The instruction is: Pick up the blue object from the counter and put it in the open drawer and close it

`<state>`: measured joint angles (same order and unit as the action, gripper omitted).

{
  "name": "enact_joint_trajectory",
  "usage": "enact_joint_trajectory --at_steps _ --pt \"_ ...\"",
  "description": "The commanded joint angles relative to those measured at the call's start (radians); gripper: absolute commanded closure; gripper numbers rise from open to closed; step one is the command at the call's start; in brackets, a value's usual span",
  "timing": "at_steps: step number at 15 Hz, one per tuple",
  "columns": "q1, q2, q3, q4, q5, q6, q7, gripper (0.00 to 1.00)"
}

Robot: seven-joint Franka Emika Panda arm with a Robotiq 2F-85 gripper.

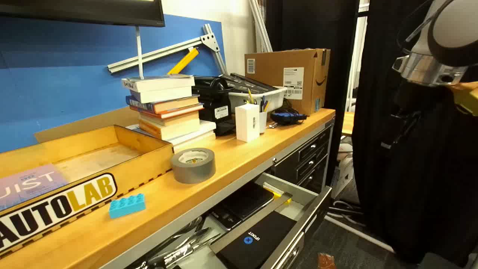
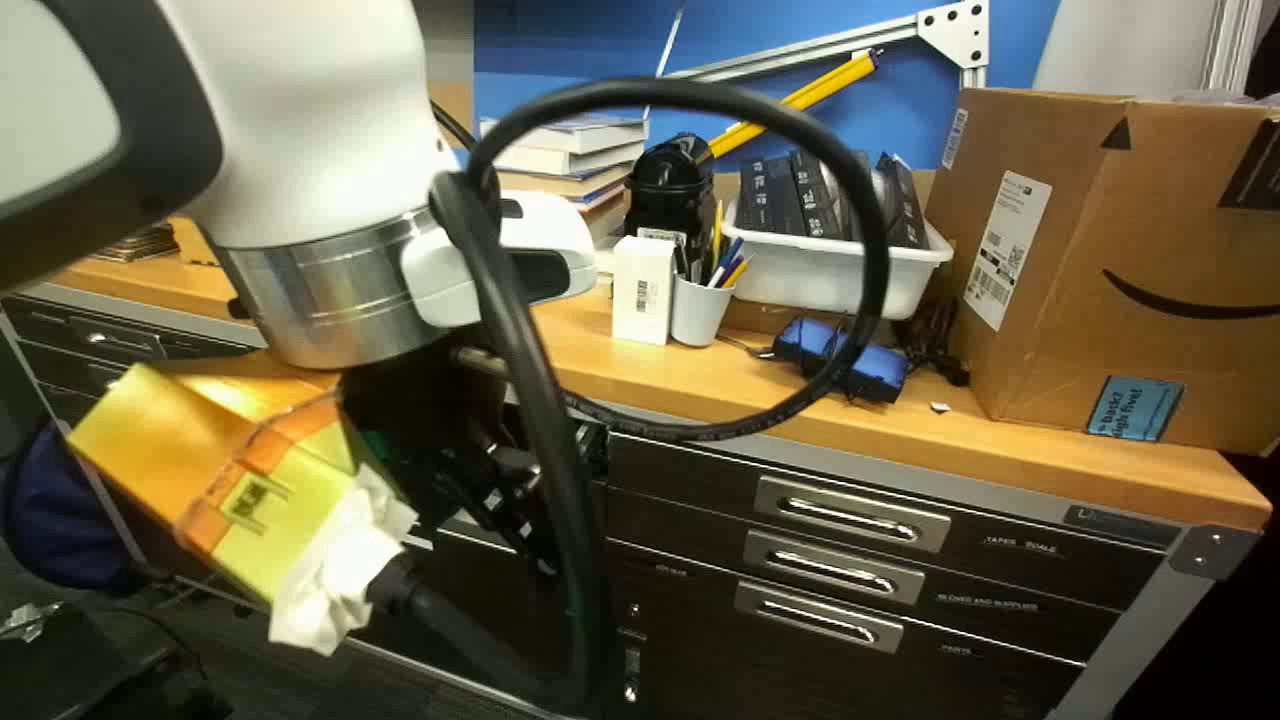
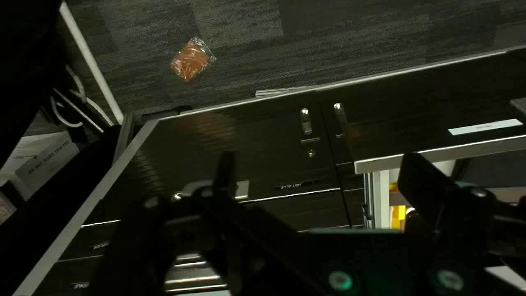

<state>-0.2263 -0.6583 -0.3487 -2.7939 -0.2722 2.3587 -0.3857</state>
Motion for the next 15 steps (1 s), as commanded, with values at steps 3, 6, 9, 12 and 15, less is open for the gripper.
enact_joint_trajectory --at_steps 3,6,9,12,15 --pt "-0.012 0.001 0.013 0.003 0.012 -0.001 -0.008 0.00" --pt "0.033 -0.017 0.075 0.004 0.031 0.006 0.034 0.00" --pt "0.128 0.008 0.229 0.036 0.036 -0.011 0.115 0.00" --pt "0.271 0.088 0.349 0.112 0.101 -0.092 0.163 0.00" --pt "0.391 0.223 0.443 0.213 0.196 -0.152 0.228 0.00"
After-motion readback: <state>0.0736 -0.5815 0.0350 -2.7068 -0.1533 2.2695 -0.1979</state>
